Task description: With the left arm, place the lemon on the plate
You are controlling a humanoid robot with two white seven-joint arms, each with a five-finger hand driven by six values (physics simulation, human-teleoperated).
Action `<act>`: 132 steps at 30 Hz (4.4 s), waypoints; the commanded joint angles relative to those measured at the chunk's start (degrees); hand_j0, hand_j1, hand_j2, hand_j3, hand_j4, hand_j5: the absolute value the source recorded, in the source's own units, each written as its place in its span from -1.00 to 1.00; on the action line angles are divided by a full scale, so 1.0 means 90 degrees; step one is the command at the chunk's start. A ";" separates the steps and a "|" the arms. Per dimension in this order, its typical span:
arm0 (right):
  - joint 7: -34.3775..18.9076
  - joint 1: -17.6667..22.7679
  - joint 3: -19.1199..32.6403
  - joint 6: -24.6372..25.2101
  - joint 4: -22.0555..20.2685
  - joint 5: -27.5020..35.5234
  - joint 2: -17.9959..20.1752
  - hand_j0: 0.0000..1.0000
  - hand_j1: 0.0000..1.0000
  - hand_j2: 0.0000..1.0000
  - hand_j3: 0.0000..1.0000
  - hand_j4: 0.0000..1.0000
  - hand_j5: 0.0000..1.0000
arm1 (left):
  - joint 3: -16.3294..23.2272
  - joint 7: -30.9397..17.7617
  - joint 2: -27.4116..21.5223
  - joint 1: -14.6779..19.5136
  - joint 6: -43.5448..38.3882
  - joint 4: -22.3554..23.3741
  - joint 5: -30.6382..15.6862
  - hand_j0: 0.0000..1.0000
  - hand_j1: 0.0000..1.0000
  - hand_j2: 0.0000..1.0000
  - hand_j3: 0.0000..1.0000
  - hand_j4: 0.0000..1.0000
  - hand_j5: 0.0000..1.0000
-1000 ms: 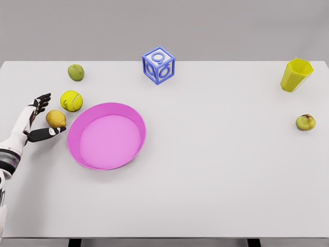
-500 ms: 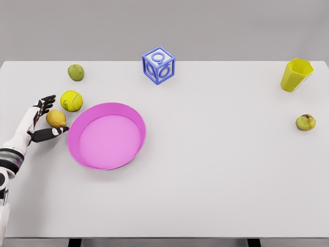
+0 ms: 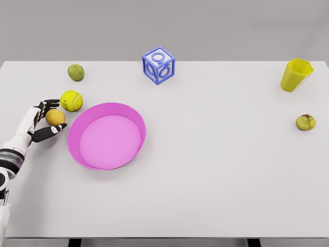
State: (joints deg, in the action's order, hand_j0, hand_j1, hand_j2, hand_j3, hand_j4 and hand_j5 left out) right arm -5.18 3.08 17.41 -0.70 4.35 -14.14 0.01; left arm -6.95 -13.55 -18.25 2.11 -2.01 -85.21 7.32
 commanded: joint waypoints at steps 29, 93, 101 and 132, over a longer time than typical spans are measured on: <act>-0.0001 0.0000 -0.0001 0.0000 -0.0005 0.0009 -0.0001 1.00 1.00 1.00 1.00 1.00 1.00 | -0.0048 0.0002 -0.0004 -0.0088 -0.0040 -0.0347 -0.0042 0.16 0.16 0.16 0.16 0.16 0.16; -0.0001 0.0000 -0.0001 0.0000 0.0004 -0.0001 -0.0001 1.00 1.00 1.00 1.00 1.00 1.00 | 0.0323 -0.0008 0.0191 -0.0410 0.0009 -0.1900 -0.0042 0.10 0.10 0.10 0.10 0.10 0.10; -0.0001 0.0000 -0.0001 0.0000 0.0004 -0.0001 -0.0001 1.00 1.00 1.00 1.00 1.00 1.00 | 0.0606 -0.0008 0.0289 -0.0498 0.0038 -0.1988 -0.0032 0.10 0.10 0.10 0.10 0.10 0.10; -0.0001 0.0000 -0.0001 0.0000 0.0004 -0.0001 -0.0001 1.00 1.00 1.00 1.00 1.00 1.00 | 0.0782 -0.0038 -0.1537 -0.0205 0.1611 -0.1988 -0.0032 1.00 1.00 1.00 1.00 1.00 1.00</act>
State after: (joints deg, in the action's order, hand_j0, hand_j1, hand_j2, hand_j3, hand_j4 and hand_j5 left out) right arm -5.18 3.08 17.41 -0.70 4.37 -14.14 0.01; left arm -0.04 -13.88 -28.05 1.23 11.09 -103.11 7.21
